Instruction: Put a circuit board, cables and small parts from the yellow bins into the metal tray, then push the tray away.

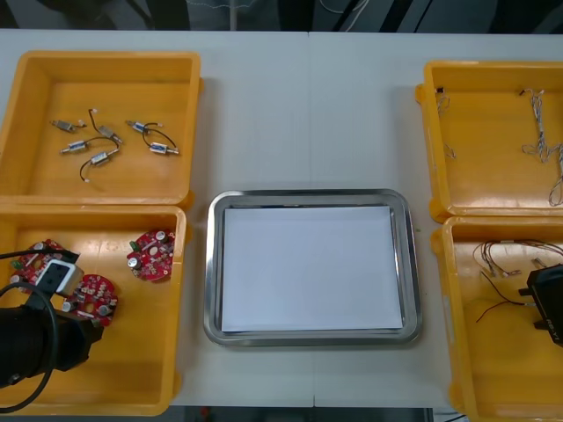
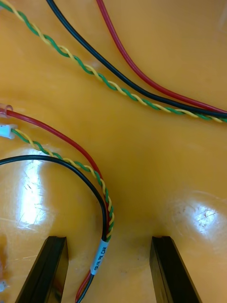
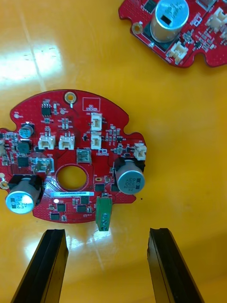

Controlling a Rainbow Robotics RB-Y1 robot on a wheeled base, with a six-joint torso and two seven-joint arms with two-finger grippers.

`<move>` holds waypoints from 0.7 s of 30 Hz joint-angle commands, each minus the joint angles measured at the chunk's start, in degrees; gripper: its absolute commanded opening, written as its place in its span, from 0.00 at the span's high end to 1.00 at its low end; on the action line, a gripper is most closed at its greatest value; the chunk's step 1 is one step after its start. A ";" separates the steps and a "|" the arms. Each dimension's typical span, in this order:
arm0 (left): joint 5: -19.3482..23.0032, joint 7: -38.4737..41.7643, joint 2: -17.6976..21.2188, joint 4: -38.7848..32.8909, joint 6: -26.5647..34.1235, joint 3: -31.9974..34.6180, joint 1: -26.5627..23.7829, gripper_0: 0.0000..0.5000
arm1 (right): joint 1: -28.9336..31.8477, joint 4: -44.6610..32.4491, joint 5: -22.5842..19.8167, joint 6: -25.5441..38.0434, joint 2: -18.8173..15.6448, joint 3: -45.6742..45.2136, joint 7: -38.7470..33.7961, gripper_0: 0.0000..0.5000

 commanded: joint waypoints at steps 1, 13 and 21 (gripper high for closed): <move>-0.58 -1.80 1.98 -0.47 -0.66 -1.74 -0.25 0.00 | -0.42 0.13 -0.84 -0.63 0.98 -0.97 -1.78 0.00; -1.02 -1.72 2.07 1.46 -0.75 -2.88 -2.45 0.00 | -0.15 0.13 -2.16 -0.63 0.98 -0.89 -1.43 1.00; -1.02 -1.72 2.07 3.57 -1.98 -4.29 -4.21 0.00 | -0.15 -3.12 -2.33 2.89 0.54 -3.52 -0.99 1.00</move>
